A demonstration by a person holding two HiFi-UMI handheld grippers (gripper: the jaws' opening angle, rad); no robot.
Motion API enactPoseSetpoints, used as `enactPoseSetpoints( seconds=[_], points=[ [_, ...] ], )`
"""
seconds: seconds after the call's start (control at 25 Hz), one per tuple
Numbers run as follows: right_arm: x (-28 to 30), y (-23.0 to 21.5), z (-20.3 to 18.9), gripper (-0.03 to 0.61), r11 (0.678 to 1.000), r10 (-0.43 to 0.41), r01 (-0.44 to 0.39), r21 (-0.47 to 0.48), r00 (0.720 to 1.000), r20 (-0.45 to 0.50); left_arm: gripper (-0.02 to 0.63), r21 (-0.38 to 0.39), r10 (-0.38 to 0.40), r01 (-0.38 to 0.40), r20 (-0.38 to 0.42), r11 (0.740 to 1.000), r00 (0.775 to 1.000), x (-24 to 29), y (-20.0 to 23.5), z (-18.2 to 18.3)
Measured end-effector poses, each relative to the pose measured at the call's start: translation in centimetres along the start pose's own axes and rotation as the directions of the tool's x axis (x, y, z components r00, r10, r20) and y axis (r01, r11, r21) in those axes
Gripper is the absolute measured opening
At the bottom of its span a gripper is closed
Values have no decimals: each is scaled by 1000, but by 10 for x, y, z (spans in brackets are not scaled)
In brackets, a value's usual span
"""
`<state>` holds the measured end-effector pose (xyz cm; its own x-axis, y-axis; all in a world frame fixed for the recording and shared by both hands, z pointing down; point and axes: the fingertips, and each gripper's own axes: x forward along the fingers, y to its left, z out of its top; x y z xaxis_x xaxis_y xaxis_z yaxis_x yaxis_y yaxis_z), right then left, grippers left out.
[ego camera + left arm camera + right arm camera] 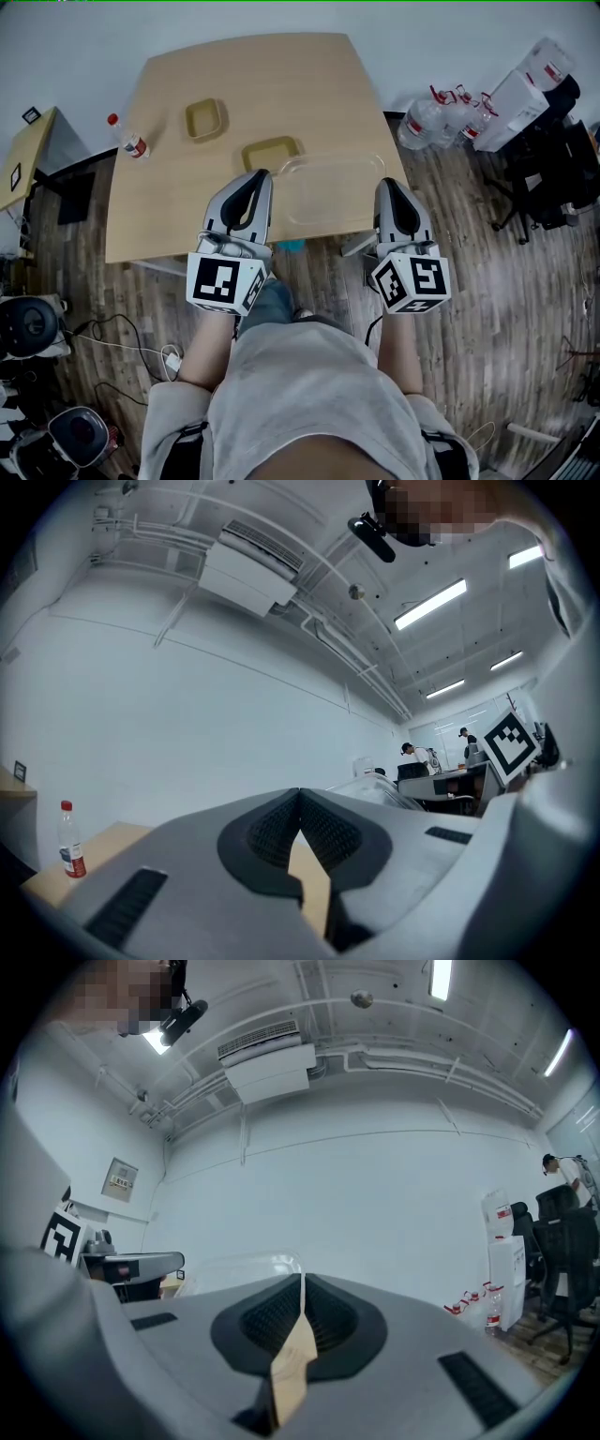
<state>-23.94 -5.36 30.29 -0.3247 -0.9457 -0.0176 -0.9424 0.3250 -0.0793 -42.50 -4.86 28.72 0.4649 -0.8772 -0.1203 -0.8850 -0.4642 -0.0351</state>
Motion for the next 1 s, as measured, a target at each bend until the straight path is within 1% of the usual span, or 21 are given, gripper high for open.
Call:
enactPoseSetpoints(
  seconds=[0.44, 1.0],
  points=[
    [-4, -13, 0, 21, 1000, -13, 13, -9, 1000, 11, 15, 6, -10, 10, -3, 1000, 1000, 9, -10, -2],
    [-11, -24, 5, 21, 1000, -14, 14, 10, 999, 34, 15, 27, -2, 2, -16, 1000, 1000, 9, -22, 1]
  ],
)
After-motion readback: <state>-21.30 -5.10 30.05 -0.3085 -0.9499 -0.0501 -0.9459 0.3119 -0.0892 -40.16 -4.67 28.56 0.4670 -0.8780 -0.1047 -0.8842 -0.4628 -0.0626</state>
